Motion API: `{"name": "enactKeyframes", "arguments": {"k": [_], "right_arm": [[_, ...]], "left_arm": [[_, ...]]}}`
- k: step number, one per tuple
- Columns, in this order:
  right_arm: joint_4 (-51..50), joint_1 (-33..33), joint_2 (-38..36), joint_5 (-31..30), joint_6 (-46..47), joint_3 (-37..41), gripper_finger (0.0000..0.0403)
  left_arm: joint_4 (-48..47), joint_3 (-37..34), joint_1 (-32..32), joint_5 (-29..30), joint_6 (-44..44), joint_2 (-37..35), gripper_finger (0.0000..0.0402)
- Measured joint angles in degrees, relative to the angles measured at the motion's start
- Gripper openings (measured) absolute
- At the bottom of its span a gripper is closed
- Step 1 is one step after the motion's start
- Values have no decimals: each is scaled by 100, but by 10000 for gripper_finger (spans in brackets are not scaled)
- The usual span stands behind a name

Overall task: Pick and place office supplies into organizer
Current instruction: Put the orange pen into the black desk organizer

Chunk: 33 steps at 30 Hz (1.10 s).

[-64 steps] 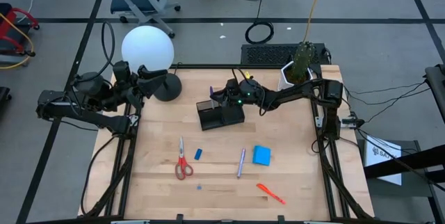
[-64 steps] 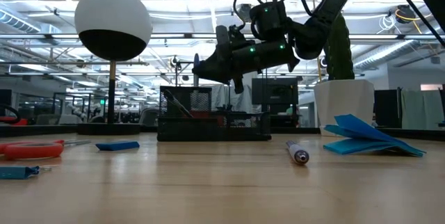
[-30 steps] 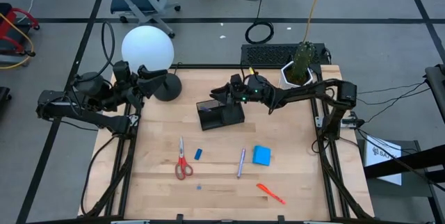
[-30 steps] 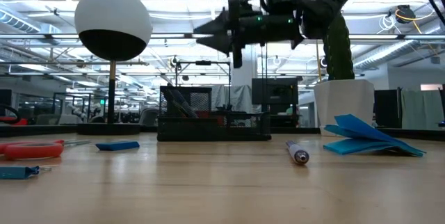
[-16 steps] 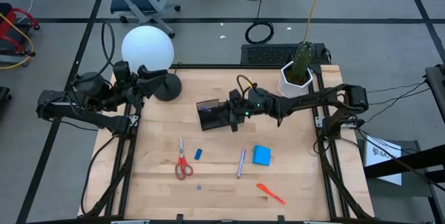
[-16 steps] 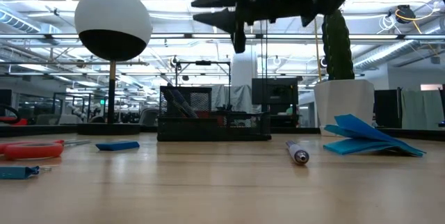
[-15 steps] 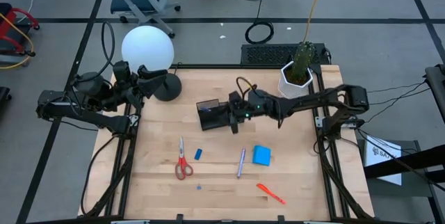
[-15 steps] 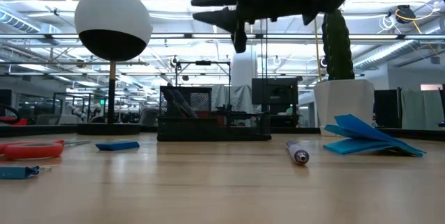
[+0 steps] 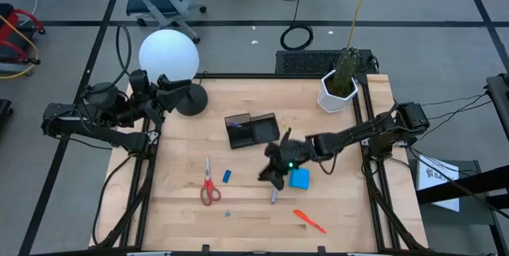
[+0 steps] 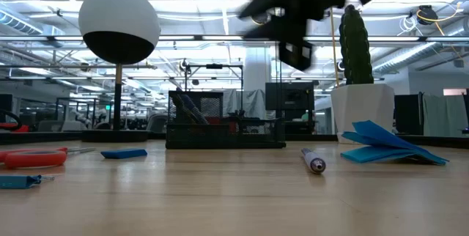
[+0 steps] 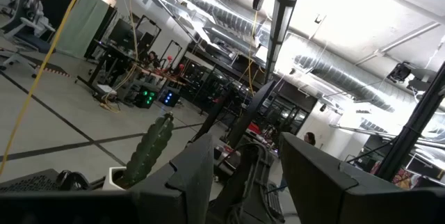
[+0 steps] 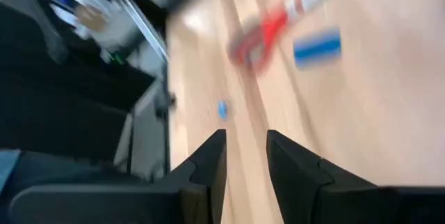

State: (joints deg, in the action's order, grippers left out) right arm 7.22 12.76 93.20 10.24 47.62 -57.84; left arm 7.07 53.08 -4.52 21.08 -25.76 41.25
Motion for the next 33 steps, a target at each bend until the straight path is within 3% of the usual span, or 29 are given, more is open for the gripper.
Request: {"name": "enactKeyframes", "arguments": {"k": [15, 24, 33], "right_arm": [[-2610, 1530, -1, -809, 3044, -101, 93], [-4942, 2030, -1, -1529, 3317, -1202, 93], [-5423, 2453, -1, -1640, 3271, -1646, 93]], "left_arm": [[0, 0, 0, -1, -1, -1, 170], [0, 0, 0, 0, -2, -2, 170], [2, 0, -2, -2, -2, -2, 170]]}}
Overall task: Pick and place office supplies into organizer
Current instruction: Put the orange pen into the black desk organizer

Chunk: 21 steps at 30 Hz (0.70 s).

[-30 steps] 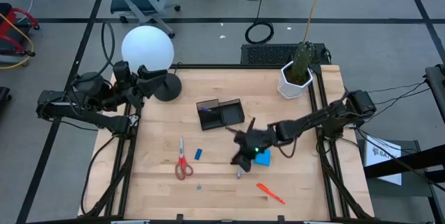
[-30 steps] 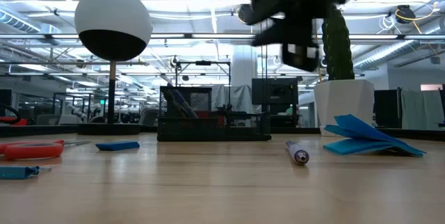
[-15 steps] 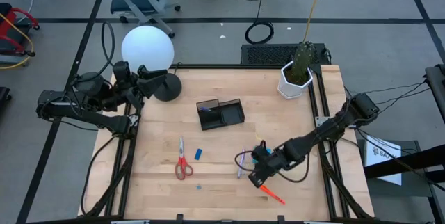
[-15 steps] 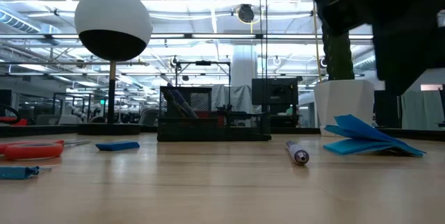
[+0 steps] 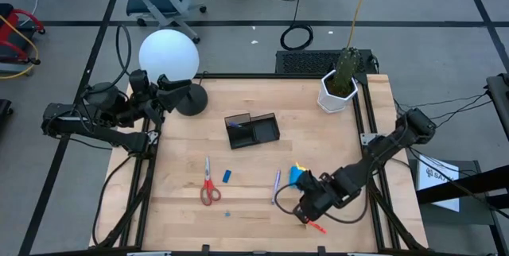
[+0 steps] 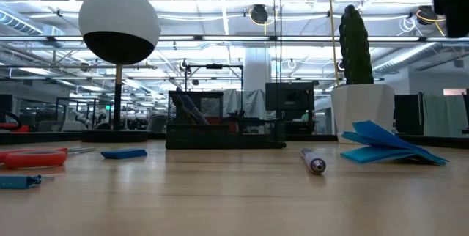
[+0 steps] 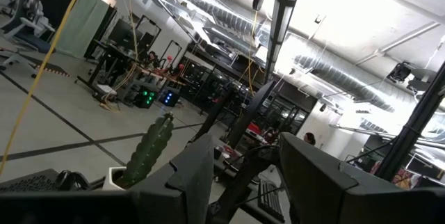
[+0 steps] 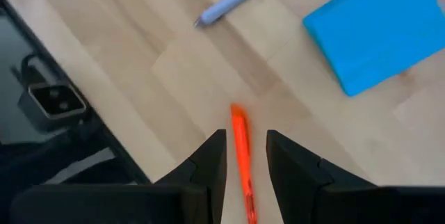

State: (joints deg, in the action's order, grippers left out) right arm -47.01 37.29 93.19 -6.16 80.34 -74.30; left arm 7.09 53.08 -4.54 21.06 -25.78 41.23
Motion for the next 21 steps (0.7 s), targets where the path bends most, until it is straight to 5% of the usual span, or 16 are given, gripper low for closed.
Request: {"name": "enactKeyframes", "arguments": {"k": [12, 21], "right_arm": [[129, 918, 161, -131, 195, 0, 93], [363, 966, 631, -116, 144, 0, 93]], "left_arm": [[-2, -1, 1, 0, 2, 1, 170], [-1, 0, 2, 0, 0, 1, 170]]}}
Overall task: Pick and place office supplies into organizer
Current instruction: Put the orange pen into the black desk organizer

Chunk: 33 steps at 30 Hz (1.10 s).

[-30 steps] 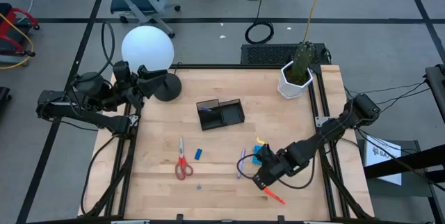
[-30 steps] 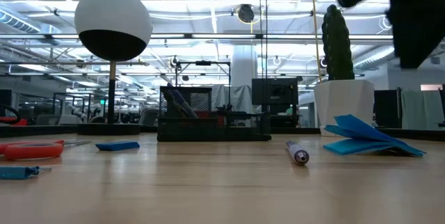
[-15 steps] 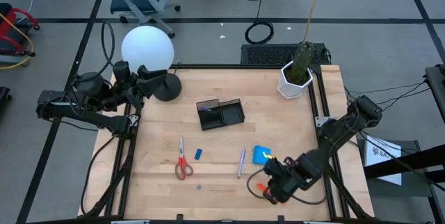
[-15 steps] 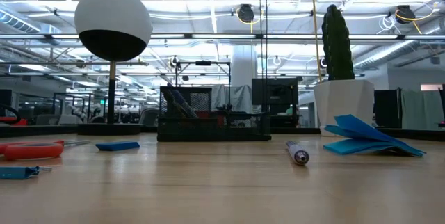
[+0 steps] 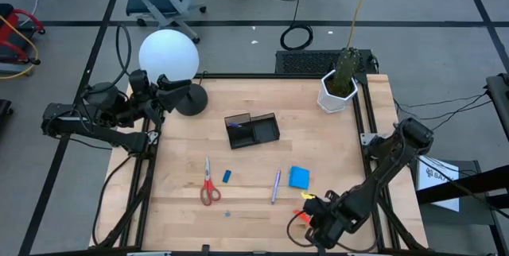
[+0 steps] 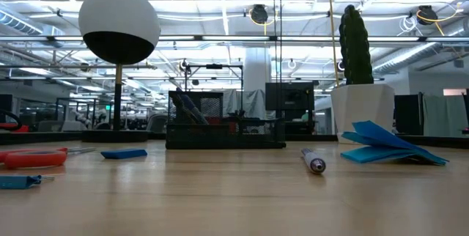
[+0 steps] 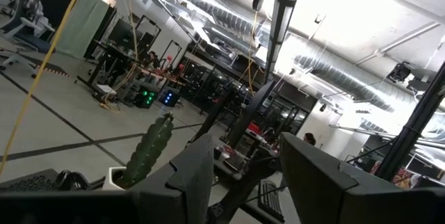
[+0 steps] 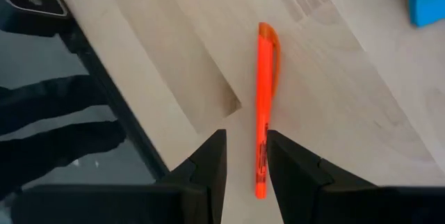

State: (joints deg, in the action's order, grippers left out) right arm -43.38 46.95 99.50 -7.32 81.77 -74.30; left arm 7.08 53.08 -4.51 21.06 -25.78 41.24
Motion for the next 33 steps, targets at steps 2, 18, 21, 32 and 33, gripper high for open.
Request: {"name": "enactKeyframes", "arguments": {"k": [2, 18, 21, 32, 33], "right_arm": [[-9, -43, 102, 3, -56, 0, 93], [326, -390, 549, 467, -706, 39, 92], [495, -420, 545, 481, -706, 215, 92], [1786, -589, 498, 1132, -502, 1219, 92], [1843, -613, 499, 1201, -498, 1263, 92]], "left_arm": [[-1, 0, 0, 2, 0, 0, 170], [-1, 0, 0, 2, 0, 0, 170], [-1, 0, 0, 2, 2, 2, 170], [-1, 0, 0, 0, 1, 2, 170], [-1, 0, 0, 1, 0, -1, 170]]}}
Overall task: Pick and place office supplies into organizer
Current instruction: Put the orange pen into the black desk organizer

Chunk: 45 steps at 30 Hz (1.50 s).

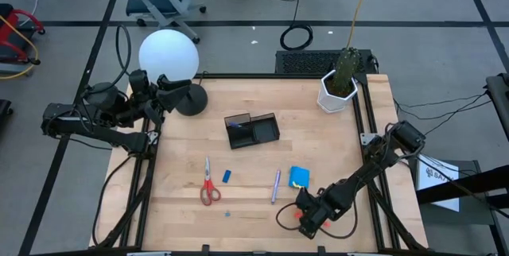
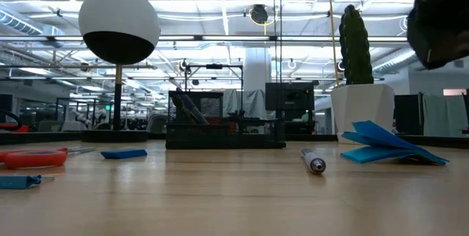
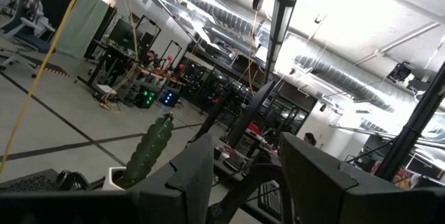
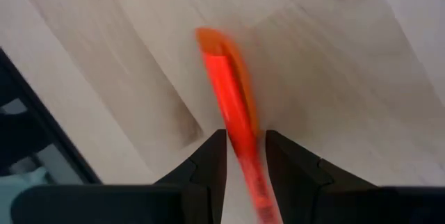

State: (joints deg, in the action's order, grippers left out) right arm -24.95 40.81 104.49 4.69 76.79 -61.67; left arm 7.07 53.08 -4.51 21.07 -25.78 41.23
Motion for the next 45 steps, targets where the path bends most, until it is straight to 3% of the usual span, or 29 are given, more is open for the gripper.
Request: {"name": "enactKeyframes", "arguments": {"k": [8, 16, 45], "right_arm": [[46, -110, 13, 193, -229, 57, 88], [53, -113, 23, 312, -523, 61, 18], [-118, -642, -743, 288, -1765, 88, 0]], "left_arm": [[1, 0, -1, 1, 0, 0, 170], [1, 0, -2, 0, 0, 0, 170], [1, 0, 0, 0, 1, 0, 170]]}}
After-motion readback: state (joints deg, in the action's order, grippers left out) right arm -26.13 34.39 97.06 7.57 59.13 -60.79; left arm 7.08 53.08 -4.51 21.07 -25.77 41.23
